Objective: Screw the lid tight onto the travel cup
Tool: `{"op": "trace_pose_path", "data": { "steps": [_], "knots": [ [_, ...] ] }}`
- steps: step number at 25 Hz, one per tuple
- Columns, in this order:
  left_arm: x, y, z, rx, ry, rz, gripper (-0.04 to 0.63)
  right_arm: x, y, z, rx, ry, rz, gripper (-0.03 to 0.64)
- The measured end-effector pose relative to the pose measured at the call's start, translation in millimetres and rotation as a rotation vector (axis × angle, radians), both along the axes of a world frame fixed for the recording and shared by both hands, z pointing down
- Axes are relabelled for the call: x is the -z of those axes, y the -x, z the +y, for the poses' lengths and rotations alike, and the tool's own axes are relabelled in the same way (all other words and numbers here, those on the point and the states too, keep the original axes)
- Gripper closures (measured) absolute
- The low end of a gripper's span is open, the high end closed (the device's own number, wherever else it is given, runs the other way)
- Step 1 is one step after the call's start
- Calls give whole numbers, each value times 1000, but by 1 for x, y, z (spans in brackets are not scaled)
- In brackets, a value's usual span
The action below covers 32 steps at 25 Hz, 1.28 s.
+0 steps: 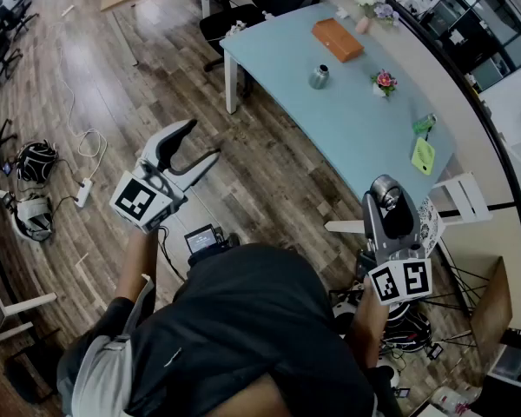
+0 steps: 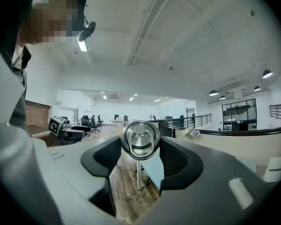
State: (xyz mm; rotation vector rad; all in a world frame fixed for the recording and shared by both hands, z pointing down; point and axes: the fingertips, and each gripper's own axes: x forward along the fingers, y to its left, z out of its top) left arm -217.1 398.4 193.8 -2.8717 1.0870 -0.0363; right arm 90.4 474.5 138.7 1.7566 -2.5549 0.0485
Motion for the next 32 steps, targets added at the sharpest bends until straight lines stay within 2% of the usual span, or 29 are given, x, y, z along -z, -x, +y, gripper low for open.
{"op": "trace_pose_path", "data": {
  "steps": [12,19,22,27,32],
  "knots": [
    [-7,24,-11,-17,20,26,264,4,27,-18,-9,21,10,362],
    [-19,34,-22,-18,42,23,264,0,38,-31,7,48,-79,361],
    [-22,38,-26,-14,54,27,264,0,41,-39,12,51,-88,362],
    [-30,32,-40,-13,71,16,264,-1,40,-56,30,54,-85,362],
    [-31,14,-58,-4,81,6,264,-10,21,-83,35,65,-99,362]
  ]
}}
